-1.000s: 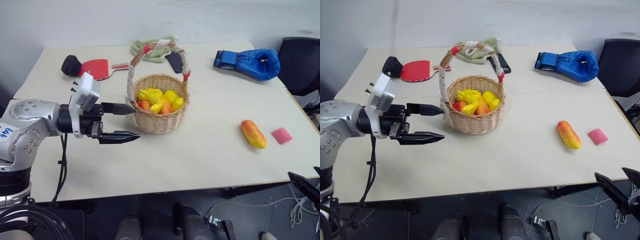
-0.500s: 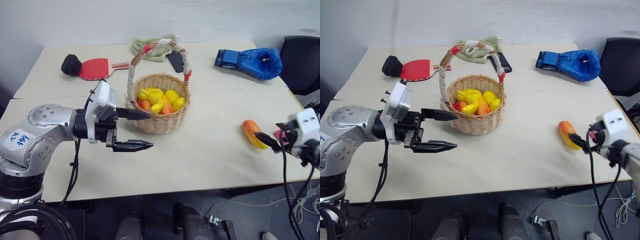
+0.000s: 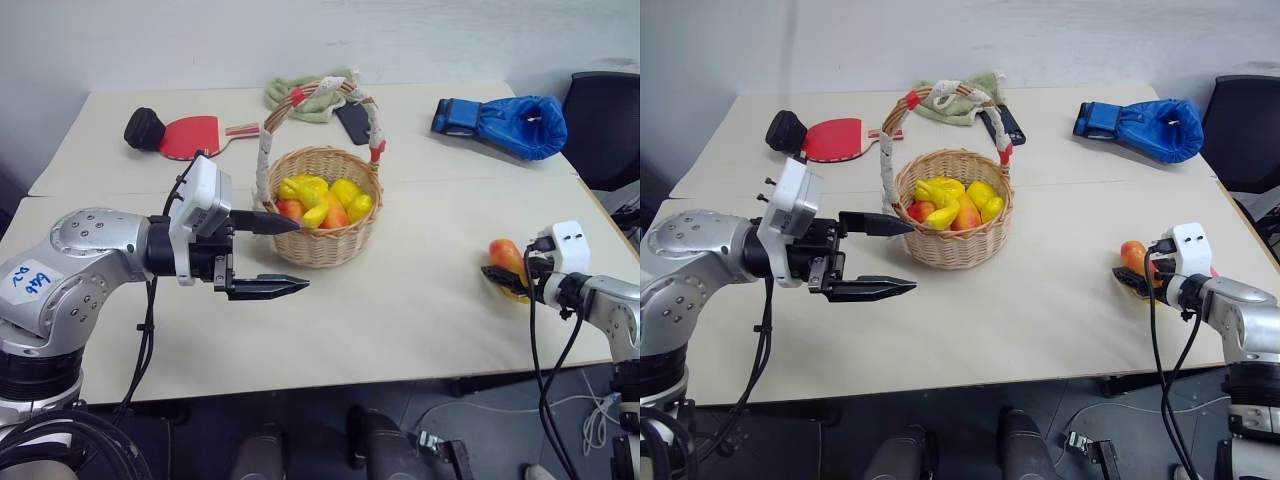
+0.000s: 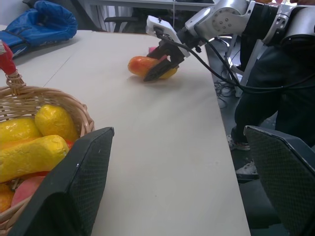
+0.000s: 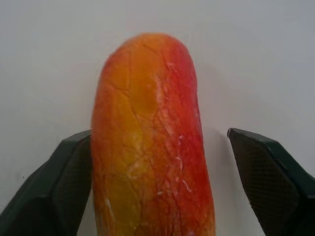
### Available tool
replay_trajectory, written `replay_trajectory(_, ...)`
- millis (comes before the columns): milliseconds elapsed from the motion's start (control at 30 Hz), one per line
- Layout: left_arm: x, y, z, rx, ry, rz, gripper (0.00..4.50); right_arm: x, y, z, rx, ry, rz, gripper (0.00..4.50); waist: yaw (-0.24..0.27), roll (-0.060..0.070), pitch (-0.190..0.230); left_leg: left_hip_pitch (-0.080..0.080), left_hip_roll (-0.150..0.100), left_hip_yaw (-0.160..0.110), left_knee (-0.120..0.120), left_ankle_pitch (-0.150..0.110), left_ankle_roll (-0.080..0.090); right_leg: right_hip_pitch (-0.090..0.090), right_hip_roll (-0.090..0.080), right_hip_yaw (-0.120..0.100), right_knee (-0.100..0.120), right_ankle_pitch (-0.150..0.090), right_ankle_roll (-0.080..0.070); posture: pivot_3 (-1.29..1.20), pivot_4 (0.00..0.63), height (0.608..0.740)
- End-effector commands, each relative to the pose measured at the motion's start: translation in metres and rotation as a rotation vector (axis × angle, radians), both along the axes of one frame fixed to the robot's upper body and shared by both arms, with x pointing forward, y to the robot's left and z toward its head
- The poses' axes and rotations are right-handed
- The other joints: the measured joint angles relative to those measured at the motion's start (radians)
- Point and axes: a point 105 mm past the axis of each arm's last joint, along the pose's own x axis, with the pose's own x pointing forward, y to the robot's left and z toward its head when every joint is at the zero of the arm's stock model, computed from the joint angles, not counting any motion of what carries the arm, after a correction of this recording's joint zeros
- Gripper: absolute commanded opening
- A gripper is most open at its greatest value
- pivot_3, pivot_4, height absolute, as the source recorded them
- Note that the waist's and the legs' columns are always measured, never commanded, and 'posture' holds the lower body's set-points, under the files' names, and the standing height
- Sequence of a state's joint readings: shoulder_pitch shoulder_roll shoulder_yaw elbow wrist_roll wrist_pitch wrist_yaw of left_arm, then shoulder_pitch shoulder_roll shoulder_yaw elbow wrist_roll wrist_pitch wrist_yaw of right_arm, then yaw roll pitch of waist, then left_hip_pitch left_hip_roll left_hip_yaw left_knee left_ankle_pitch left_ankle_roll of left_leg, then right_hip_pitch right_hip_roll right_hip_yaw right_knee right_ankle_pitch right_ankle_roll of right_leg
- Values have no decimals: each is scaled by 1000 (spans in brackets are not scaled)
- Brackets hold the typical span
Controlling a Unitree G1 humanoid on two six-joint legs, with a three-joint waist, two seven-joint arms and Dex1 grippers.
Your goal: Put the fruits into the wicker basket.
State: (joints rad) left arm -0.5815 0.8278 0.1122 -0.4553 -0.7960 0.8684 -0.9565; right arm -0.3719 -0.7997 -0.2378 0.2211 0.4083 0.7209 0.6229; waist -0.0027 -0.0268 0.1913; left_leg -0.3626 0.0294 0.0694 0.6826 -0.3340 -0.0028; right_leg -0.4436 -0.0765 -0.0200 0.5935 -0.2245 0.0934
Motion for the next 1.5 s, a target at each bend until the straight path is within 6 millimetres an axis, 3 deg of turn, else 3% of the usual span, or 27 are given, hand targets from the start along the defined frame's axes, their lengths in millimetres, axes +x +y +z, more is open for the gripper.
replay_trajectory(33, 1, 3, 10, -17, -49, 16, 4500, -3, 10, 30, 8, -107, 52, 2863, -1, 0, 0, 0, 0, 0, 0, 0, 0, 0, 0, 0, 0, 0, 0, 0, 150, 740)
replay_trajectory(133, 6, 13, 12, -32, -41, 67, 4500, -16, 51, 63, 60, -187, 253, 2026, -3, 0, 0, 1, 0, 0, 0, 0, 0, 0, 0, 1, 1, 0, 0, 0, 150, 740)
replay_trajectory(300, 11, 33, 26, -106, -34, 152, 4500, -42, 162, 124, 277, -298, 673, 1919, -23, 1, 1, 2, 2, 0, 0, 0, -1, 0, 1, 1, 3, 0, 0, 0, 150, 740)
replay_trajectory(367, 16, 40, 30, -118, -41, 191, 4500, -39, 196, 137, 329, -318, 742, 1919, -26, 1, 1, 3, 2, -1, -1, 0, -1, 0, 1, 1, 4, -1, -1, 0, 150, 740)
replay_trajectory(467, 20, 45, 32, -113, -55, 218, 4500, -32, 230, 144, 327, -332, 794, 1919, -23, 1, 1, 3, 2, -2, -1, 0, -2, -1, 1, -1, 6, -1, -3, 0, 150, 740)
replay_trajectory(567, 22, 44, 37, -112, -74, 216, 4500, -1, 261, 139, 256, -321, 750, 1919, -24, 1, 1, -2, 1, -2, 0, 0, -1, -5, -1, -2, 9, -1, -2, 0, 150, 740)
replay_trajectory(700, 21, 38, 39, -120, -88, 198, 4500, 41, 269, 129, 176, -343, 635, 1919, -22, 1, 0, -7, -1, -2, 1, 0, -1, -6, -3, -3, 6, 0, -2, 0, 150, 740)
replay_trajectory(733, 20, 37, 39, -121, -88, 195, 4500, 45, 270, 131, 192, -348, 629, 2641, -22, 1, 0, -8, 0, -2, 1, 0, -2, -6, -3, -4, 5, 0, -2, 0, 150, 740)
replay_trajectory(800, 19, 36, 38, -121, -90, 194, 4500, 46, 273, 136, 230, -357, 638, 3203, -23, 1, 0, -9, 0, -2, 0, 1, -3, -7, -3, -3, 3, 0, -2, 0, 150, 740)
replay_trajectory(933, 19, 34, 37, -130, -88, 195, 4500, 27, 268, 158, 272, -426, 718, 4438, -25, 1, 0, -16, 1, 0, 0, -1, -3, -15, -3, -2, 3, 0, -2, 0, 150, 740)
replay_trajectory(1100, 18, 33, 38, -137, -93, 199, 4500, 2, 221, 177, 309, -498, 649, 4477, -19, 1, 0, -23, 2, -1, 0, 0, -4, -22, -3, -5, 3, 0, -1, 0, 150, 740)
replay_trajectory(1200, 19, 32, 39, -143, -99, 199, 4500, 12, 197, 174, 258, -509, 500, 4477, -18, 1, 0, -23, 1, 0, 2, 0, -4, -21, -3, -4, 3, 0, 0, 0, 150, 740)
replay_trajectory(1333, 20, 28, 41, -150, -107, 195, 4500, 32, 193, 168, 258, -514, 393, 4477, -32, 0, 0, -19, 0, 3, 2, 1, -2, -20, -2, -1, 5, 3, 1, 0, 150, 740)
replay_trajectory(1500, 22, 25, 48, -155, -131, 177, 4500, 59, 213, 161, 278, -510, 395, 4477, -34, 1, 0, -11, 1, 9, 0, 2, -2, -18, -1, 3, 12, 2, -3, 0, 150, 740)
